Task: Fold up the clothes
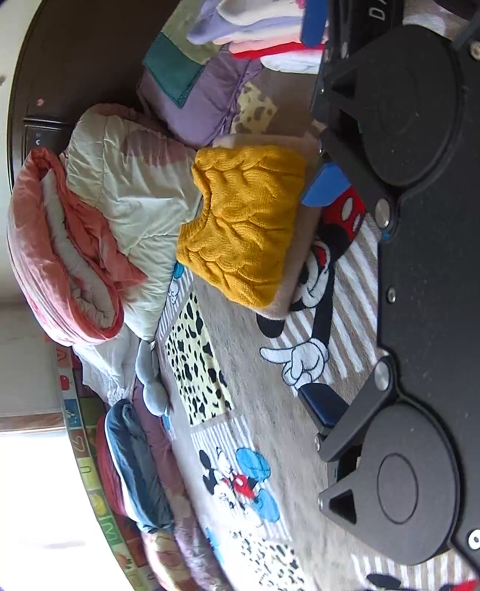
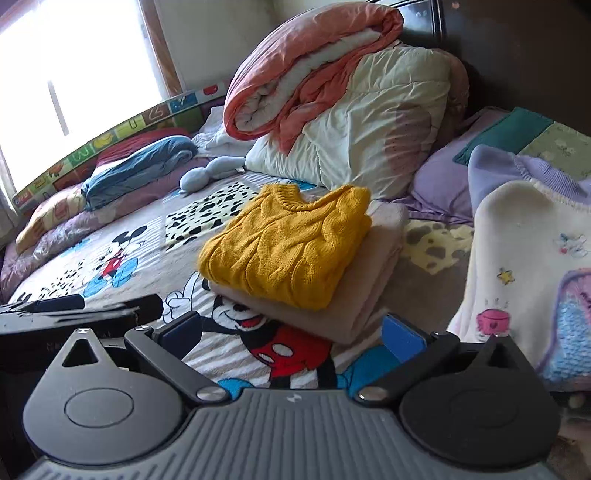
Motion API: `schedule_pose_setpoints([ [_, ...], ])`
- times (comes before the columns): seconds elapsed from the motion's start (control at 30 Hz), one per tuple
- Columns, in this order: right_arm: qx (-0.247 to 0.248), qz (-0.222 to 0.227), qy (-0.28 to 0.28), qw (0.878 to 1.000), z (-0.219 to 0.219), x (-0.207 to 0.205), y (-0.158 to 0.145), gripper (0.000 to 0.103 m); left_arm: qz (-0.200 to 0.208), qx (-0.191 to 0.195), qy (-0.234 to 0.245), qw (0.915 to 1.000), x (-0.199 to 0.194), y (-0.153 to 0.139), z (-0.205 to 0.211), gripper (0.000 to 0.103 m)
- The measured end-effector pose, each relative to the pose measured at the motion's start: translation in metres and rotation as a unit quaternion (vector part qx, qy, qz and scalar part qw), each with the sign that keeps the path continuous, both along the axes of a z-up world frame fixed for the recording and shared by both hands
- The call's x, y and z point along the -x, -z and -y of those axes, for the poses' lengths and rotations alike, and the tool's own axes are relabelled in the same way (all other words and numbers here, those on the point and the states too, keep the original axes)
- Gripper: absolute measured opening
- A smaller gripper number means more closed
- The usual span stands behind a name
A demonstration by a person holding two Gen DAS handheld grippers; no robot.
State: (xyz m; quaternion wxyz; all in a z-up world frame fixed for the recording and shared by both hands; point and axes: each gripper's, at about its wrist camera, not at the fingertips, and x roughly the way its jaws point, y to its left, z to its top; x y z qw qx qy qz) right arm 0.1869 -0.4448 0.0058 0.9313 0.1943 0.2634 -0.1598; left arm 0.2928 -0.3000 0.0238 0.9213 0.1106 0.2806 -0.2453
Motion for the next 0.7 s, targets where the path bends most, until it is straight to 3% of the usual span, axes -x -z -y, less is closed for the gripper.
schedule_pose_setpoints([
  [0.7, 0.004, -0.033, -0.007, 0.999, -0.001, 0.044, -0.033, 0.103, -0.012, 0.017, 0.001, 0.9998, 0.044, -0.031, -0.004, 0.103],
])
